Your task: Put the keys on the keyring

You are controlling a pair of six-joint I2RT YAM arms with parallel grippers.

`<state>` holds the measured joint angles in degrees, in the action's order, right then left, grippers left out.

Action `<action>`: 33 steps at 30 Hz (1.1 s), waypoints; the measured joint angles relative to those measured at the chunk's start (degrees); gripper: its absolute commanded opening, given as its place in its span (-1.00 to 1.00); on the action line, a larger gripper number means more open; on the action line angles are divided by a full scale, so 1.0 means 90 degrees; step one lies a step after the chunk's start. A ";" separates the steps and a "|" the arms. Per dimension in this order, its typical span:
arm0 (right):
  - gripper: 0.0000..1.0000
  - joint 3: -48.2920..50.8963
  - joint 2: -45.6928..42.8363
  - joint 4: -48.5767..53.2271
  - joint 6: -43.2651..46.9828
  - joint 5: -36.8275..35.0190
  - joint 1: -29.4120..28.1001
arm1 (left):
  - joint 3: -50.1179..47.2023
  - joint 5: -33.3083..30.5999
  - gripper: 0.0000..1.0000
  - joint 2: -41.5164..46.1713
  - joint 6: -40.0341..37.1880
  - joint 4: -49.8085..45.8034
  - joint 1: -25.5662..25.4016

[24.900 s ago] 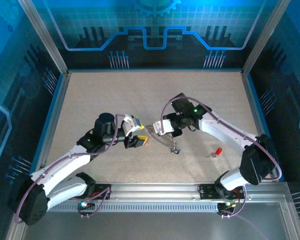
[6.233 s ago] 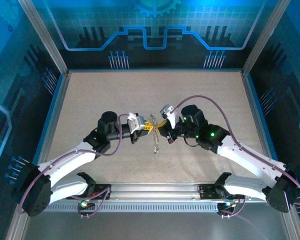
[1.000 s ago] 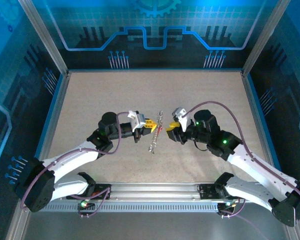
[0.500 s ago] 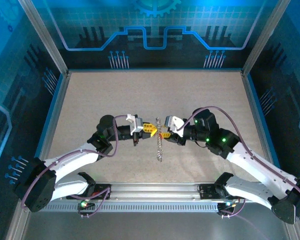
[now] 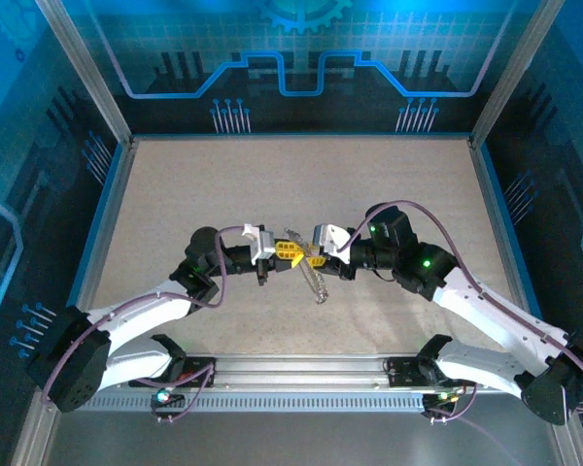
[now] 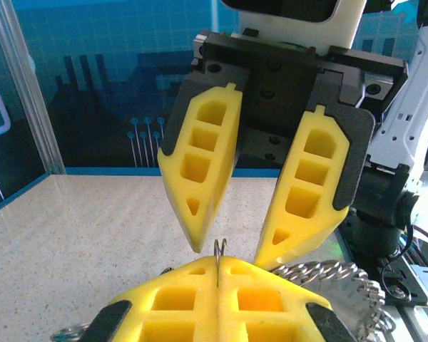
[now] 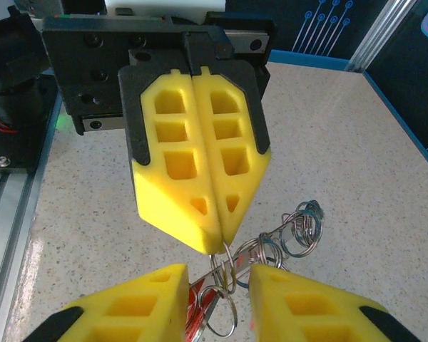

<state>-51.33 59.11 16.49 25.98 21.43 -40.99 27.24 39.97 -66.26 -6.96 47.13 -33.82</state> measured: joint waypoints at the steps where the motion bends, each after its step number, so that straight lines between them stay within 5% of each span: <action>1: -0.44 0.0000 0.0000 -0.0005 0.0000 0.0010 0.0000 | -0.0015 0.0002 -1.00 0.0000 0.0015 0.0046 0.0000; 11: -0.67 0.0000 0.0002 -0.0080 -0.0180 0.0044 0.0002 | -0.0189 0.0070 -1.00 -0.0034 0.0243 0.0719 0.0000; 17: -1.00 0.0000 0.0029 -0.0058 -0.0253 0.0197 0.0019 | -0.0299 0.0158 -1.00 -0.0316 0.0481 0.1360 0.0002; 22: -1.00 0.0000 0.0029 0.0046 -0.0231 0.0282 0.0027 | -0.0342 0.0219 -1.00 -0.0423 0.0612 0.1581 0.0002; 25: -1.00 0.0000 0.0027 0.0066 -0.0206 0.0301 0.0036 | -0.0345 0.0211 -0.65 -0.0420 0.0619 0.1547 0.0000; 33: -1.00 -0.0136 0.0024 0.0782 0.0068 0.0262 0.0029 | 0.0172 0.0134 -0.46 0.0231 -0.0282 -0.0947 -0.0012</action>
<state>-52.56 59.33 23.53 26.59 23.79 -40.73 28.80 41.17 -64.18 -9.50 38.61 -33.93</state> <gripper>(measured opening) 0.047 0.268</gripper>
